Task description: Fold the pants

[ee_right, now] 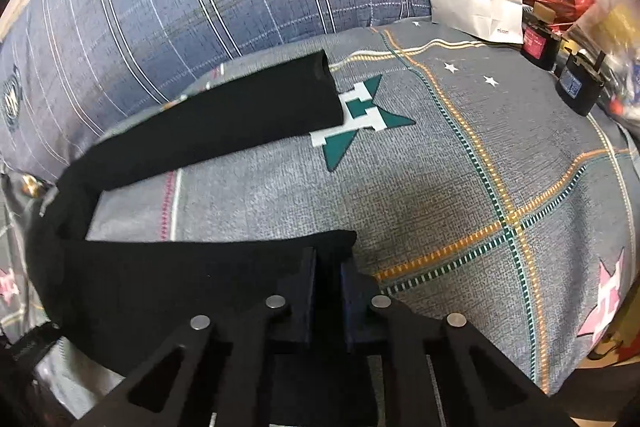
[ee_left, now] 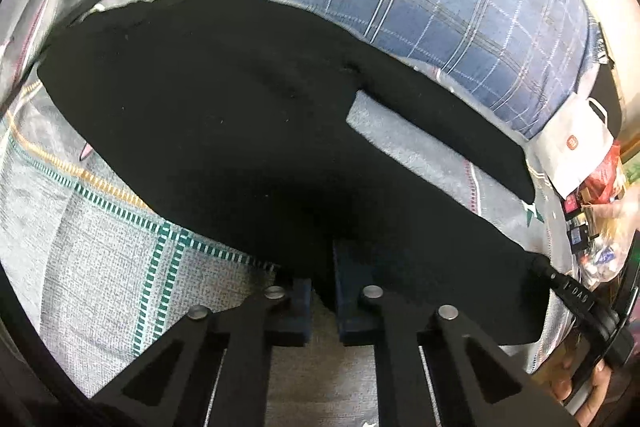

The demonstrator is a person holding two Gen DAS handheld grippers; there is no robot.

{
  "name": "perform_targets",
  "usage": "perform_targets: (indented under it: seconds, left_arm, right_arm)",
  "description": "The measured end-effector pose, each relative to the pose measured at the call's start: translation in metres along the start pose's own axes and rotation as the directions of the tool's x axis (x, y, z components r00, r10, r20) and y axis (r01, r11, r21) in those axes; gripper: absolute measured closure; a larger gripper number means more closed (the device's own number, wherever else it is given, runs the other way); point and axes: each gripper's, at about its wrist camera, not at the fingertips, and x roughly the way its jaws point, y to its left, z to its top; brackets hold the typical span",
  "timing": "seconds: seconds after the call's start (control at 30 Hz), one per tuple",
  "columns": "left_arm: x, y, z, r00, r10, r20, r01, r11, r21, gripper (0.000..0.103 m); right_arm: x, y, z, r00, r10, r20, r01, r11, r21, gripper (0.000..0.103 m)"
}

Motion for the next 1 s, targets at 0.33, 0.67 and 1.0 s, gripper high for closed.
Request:
perform_targets:
  seconds: [0.33,0.67,1.0]
  left_arm:
    - [-0.004,-0.035,-0.019,0.999,-0.032,-0.018,0.033,0.998,0.060,0.097]
    - [-0.010,-0.030,-0.016,0.999,-0.029,-0.024,0.032,0.992,0.123,0.058]
    - [-0.073,0.041,0.013,0.995,-0.047,0.089,0.051,0.998,-0.033,0.039]
  right_arm:
    - [-0.009,-0.013,0.043,1.000,-0.026,-0.002,0.026,0.995,-0.092,0.093]
    - [0.004,-0.023,0.027,0.999,0.031,-0.013,-0.030,0.999,0.034,0.080]
    - [-0.057,0.022,-0.007,0.916,0.367,0.165,-0.375,0.927,0.024,0.005]
